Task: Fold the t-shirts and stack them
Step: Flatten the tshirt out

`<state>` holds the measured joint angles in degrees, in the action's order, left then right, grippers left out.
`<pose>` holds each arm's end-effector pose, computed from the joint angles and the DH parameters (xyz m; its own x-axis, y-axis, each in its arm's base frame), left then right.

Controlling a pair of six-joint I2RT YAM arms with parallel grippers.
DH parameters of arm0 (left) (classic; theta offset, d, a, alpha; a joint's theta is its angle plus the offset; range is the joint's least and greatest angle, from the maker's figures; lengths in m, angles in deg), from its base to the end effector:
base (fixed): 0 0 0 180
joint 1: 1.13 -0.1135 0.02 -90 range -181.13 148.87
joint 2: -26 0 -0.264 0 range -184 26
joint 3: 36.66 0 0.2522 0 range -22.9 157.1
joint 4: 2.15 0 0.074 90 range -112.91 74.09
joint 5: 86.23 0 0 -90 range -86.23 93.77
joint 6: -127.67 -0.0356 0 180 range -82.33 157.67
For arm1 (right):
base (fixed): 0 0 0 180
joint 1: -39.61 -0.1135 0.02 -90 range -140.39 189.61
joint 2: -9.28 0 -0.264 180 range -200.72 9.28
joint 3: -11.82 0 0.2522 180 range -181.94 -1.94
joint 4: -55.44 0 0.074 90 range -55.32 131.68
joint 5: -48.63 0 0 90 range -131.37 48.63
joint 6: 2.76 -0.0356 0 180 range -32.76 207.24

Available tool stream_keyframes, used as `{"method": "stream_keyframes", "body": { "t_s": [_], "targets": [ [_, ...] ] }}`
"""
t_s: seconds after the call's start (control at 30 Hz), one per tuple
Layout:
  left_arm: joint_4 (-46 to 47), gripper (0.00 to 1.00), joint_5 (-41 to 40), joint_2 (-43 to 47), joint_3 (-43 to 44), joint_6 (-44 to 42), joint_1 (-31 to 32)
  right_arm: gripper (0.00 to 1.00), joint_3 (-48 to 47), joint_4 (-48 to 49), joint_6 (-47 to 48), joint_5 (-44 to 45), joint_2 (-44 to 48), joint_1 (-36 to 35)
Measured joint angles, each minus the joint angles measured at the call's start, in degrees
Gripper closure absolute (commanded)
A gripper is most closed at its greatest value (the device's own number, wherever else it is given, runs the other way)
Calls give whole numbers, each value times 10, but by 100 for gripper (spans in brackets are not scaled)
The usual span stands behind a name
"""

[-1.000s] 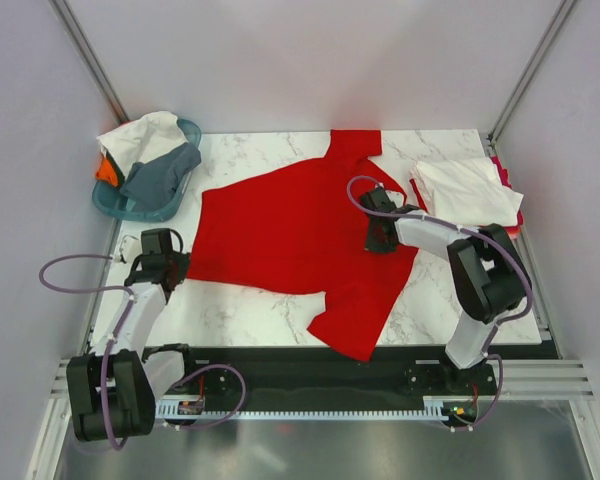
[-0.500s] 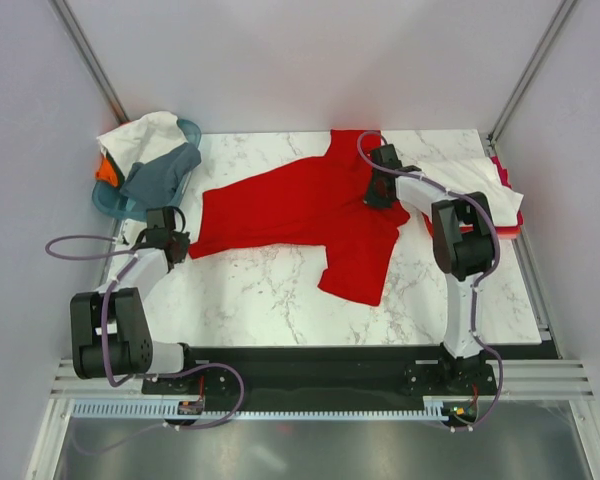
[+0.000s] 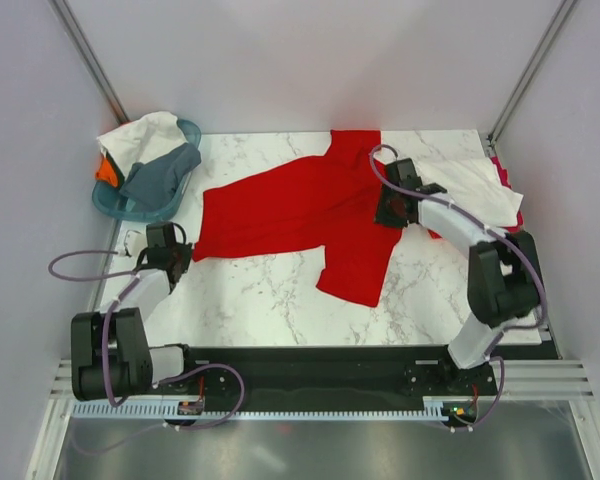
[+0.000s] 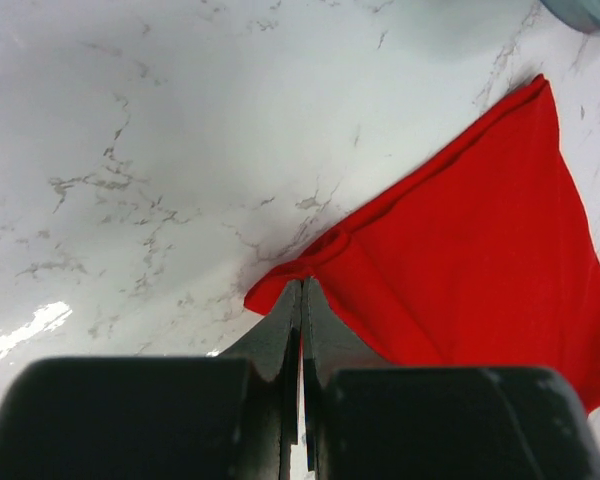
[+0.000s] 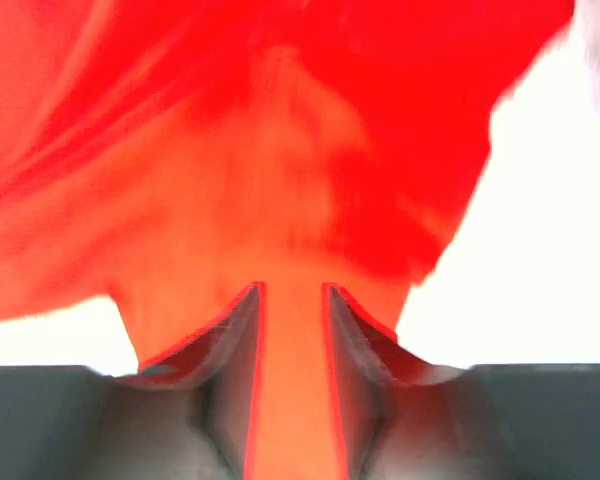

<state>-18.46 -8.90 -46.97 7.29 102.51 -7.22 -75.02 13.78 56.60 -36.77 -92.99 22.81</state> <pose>0.2375 0.0332 0.1663 -0.0682 -0.8954 -0.4401 -0.7493 0.3372 -0.5700 0.3634 0.1067 0.2125 -0.8171 0.2840 -0.5018 0.1976 0.9555 0.2190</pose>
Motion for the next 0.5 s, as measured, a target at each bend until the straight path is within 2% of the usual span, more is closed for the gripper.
{"method": "stream_keyframes", "body": {
  "t_s": [0.03, 0.17, 0.23, 0.33, 0.5],
  "targets": [
    [4, 98, 3, 12, -10, -3, 0, 47, 29, 0, 1, 0, 37, -8],
    [28, 98, 9, 66, -52, -17, 0, 45, 156, -2, -1, -5, 175, -46],
    [32, 98, 10, 86, -66, -23, 0, 48, 229, -4, -13, -13, 238, -67],
    [33, 98, 14, 98, -74, -30, 0, 63, 320, -15, -37, -20, 311, -91],
    [31, 98, 26, 107, -83, -34, 0, 60, 400, -28, -87, -24, 381, -125]
  ]
}}
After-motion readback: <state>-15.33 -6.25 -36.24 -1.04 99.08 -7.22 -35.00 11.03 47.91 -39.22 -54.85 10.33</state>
